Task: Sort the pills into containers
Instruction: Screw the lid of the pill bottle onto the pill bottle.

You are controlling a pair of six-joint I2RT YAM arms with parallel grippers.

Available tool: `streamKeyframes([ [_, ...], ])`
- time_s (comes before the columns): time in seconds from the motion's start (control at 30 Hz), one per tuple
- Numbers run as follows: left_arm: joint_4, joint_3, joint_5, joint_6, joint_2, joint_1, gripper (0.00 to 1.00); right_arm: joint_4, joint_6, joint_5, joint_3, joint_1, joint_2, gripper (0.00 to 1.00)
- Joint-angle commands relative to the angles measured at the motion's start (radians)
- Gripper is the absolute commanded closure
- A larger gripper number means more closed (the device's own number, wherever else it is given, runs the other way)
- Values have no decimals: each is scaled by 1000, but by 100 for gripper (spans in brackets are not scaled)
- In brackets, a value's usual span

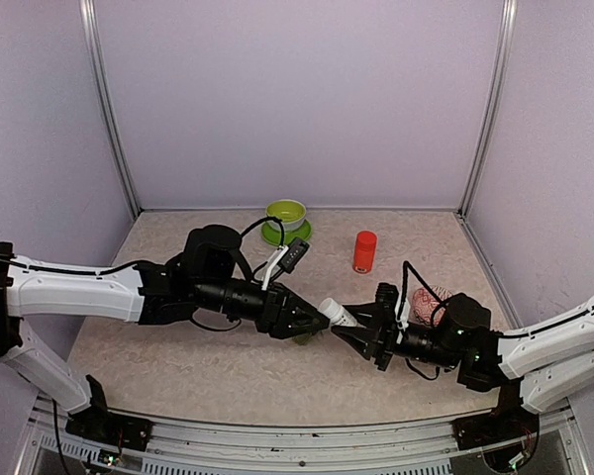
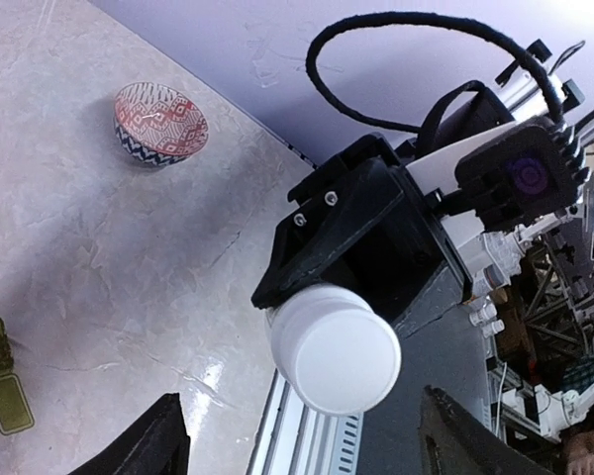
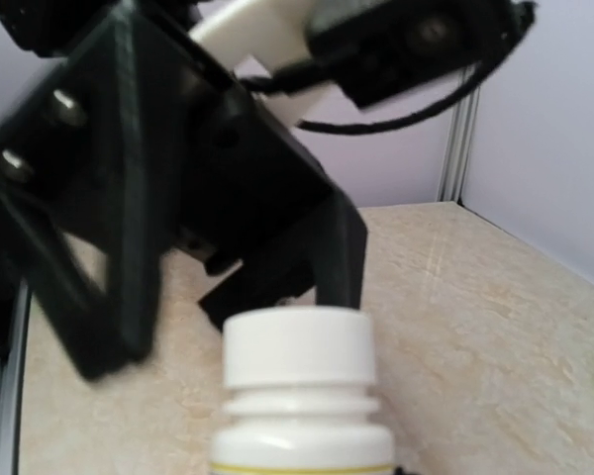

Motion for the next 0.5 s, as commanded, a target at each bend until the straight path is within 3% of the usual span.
streamKeyframes([
  [0.0,43,-30,-40,0,-79,4,11,-2,38,28,38,10,-7,78],
  [0.03,57,-37,-49,-5,-92,5,3,-13,49,31,47,10,-5,78],
  [0.07,81,-47,-57,-12,-101,2,1,-21,59,36,54,10,-2,78],
  [0.47,344,-140,-230,-104,-142,-61,1,-102,108,145,148,35,54,77],
])
